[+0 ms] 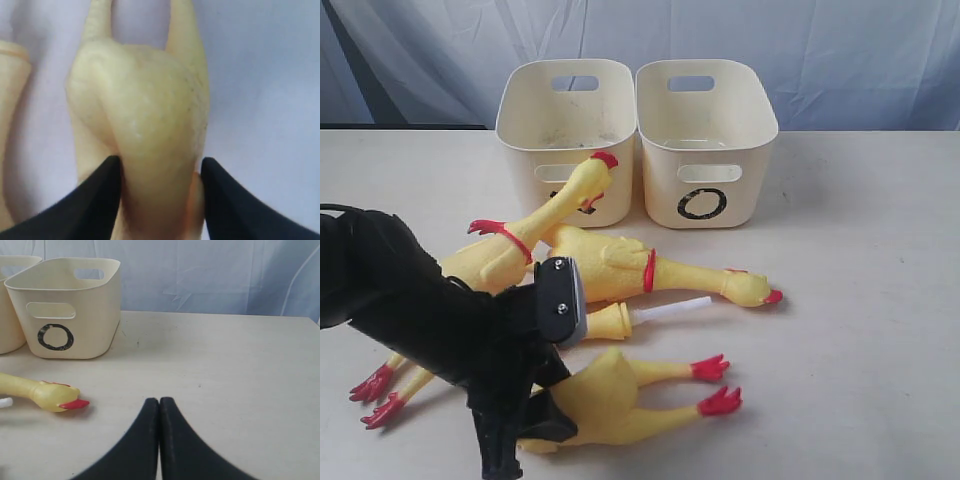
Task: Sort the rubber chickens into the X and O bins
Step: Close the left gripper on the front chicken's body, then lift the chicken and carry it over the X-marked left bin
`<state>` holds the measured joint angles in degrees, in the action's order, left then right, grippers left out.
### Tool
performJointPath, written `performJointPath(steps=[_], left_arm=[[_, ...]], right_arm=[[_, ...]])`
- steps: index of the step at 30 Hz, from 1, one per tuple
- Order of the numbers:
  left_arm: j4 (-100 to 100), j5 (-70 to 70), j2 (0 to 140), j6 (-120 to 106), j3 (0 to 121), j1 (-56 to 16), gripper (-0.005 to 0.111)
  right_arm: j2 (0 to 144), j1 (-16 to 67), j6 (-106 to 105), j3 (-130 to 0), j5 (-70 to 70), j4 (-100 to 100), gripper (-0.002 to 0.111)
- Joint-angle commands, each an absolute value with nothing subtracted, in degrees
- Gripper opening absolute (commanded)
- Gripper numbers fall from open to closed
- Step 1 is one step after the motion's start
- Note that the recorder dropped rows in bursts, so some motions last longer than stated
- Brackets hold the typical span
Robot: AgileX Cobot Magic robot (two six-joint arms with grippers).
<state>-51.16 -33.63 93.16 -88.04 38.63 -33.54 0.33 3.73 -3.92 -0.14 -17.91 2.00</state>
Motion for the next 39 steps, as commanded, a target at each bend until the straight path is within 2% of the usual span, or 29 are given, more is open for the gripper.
performJointPath(steps=[1, 10, 19, 25, 39], left_arm=[[-50.8, -44.3, 90.4, -87.0, 37.7, -33.9, 0.0], [-53.7, -42.9, 81.0, -87.0, 40.6, -33.9, 0.0], [-65.5, -17.1, 78.0, -87.0, 47.1, -33.9, 0.0], [-71.6, -5.9, 78.0, -87.0, 49.8, -33.9, 0.0], [-74.1, 9.7, 84.4, -87.0, 59.0, -33.9, 0.0]], right_arm=[[0.0, 3.4, -4.0, 0.0, -17.5, 2.0, -0.001], [0.0, 3.4, -4.0, 0.0, -17.5, 2.0, -0.001], [0.0, 3.4, -4.0, 0.0, -17.5, 2.0, -0.001], [0.0, 3.4, -4.0, 0.0, -17.5, 2.0, -0.001], [0.0, 3.4, -4.0, 0.0, -17.5, 2.0, -0.001]])
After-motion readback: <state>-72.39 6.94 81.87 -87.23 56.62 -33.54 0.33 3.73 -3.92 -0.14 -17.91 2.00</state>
